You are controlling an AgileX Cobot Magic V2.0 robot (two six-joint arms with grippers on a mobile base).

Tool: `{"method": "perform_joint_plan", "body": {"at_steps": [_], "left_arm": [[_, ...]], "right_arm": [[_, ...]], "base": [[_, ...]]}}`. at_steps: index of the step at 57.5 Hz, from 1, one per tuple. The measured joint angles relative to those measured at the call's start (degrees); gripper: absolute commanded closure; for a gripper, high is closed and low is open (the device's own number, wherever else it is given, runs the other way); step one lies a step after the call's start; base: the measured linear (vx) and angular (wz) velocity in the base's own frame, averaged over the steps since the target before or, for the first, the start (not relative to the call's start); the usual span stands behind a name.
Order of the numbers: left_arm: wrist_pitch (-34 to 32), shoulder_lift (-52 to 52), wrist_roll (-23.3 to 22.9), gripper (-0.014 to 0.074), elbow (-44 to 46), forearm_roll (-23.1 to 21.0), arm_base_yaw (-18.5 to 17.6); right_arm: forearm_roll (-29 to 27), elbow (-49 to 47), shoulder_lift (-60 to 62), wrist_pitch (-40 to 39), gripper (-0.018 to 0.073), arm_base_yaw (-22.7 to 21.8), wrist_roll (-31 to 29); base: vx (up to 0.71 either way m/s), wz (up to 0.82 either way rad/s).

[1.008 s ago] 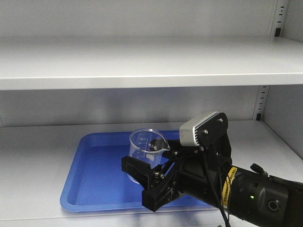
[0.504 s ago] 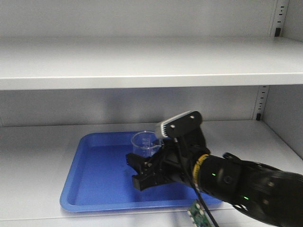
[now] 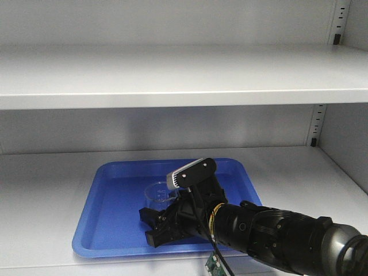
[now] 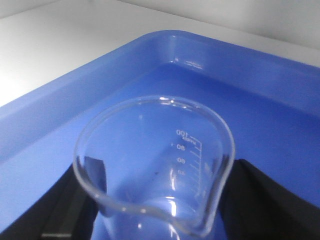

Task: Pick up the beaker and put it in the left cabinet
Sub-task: 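Lower the held beaker onto the blue tray on the cabinet shelf, then open the right gripper to release the beaker on the tray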

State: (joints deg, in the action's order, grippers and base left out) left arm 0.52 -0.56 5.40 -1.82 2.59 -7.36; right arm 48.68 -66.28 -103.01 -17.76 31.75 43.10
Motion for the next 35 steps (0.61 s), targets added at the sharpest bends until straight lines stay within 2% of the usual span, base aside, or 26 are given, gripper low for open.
{"method": "perform_joint_plan", "body": {"at_steps": [6,14,28,35], "left_arm": [[0.00,0.00,0.00,0.0595,0.00,0.00,0.00],[0.00,0.00,0.00,0.0595,0.00,0.00,0.00],[0.00,0.00,0.00,0.0595,0.00,0.00,0.00],[0.00,0.00,0.00,0.0595,0.00,0.00,0.00]], "right_arm": [[-1.73,0.00,-0.06,-0.13,0.0468,0.00,0.00],[-2.47,0.00,-0.11,-0.18,0.0363,0.00,0.00],[-2.61,0.00,-0.16,-0.33,0.0043,0.00,-0.04],[-2.61,0.00,-0.16,-0.33,-0.0082,0.00,-0.04]], "base": [[0.00,0.00],[0.00,0.00],[0.00,0.00],[0.00,0.00]]}}
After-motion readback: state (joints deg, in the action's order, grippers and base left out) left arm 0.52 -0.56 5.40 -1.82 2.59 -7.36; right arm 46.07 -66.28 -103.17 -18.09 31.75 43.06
